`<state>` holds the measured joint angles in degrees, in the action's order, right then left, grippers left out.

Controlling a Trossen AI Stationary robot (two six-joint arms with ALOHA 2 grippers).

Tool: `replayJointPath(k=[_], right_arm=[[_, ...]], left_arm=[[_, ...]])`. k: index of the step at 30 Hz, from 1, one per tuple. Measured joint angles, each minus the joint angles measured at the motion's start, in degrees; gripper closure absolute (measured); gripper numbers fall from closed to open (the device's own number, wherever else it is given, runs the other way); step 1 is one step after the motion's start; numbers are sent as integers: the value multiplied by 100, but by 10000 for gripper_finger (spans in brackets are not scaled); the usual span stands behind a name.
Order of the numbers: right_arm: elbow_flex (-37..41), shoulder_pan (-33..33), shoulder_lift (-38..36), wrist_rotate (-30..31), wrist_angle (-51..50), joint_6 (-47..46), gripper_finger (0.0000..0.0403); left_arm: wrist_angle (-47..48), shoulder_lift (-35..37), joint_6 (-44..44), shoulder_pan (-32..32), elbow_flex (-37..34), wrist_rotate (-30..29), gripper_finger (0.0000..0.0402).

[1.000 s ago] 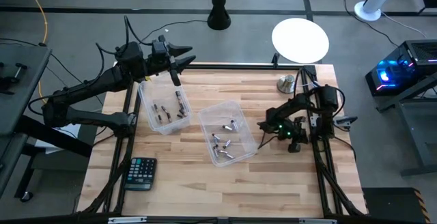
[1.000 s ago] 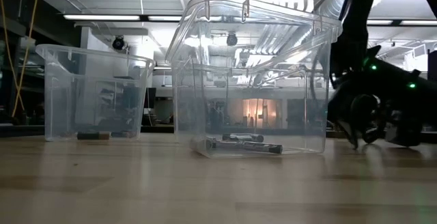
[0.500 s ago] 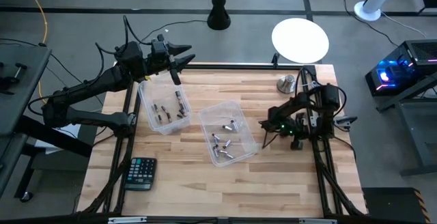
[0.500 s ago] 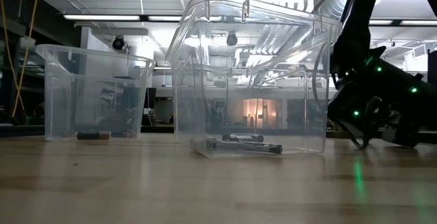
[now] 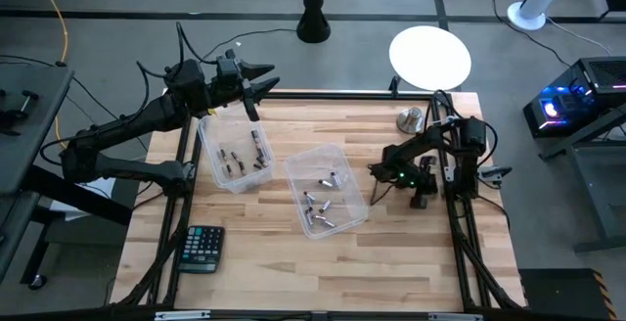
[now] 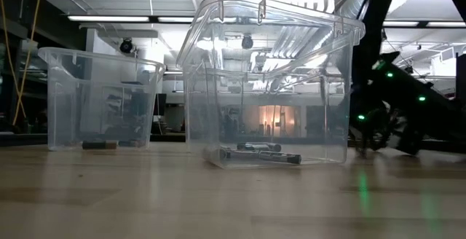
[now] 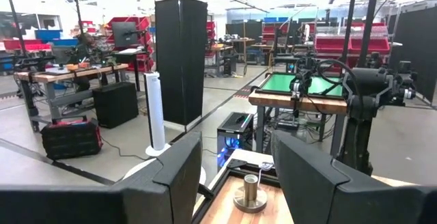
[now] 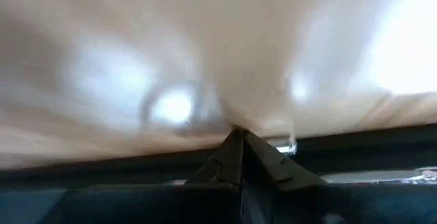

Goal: Sort batteries
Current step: Put the silver battery into the right transparent bin

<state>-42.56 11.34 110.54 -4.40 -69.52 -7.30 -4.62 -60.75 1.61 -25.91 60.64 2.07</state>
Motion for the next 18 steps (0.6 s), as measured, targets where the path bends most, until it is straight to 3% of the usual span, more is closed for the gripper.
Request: replayJointPath(k=[5,13,18], right_arm=[[-261,79,-48,106,-145,258,403],[263,760,9,-521,-343,174,403],[92,1052,20,-659,-388,139,403]], left_arm=[[-1,0,1,0,0,-3,233],[-14,0,-2,0,0,-120,233],[-136,0,12,0,0,-137,233]])
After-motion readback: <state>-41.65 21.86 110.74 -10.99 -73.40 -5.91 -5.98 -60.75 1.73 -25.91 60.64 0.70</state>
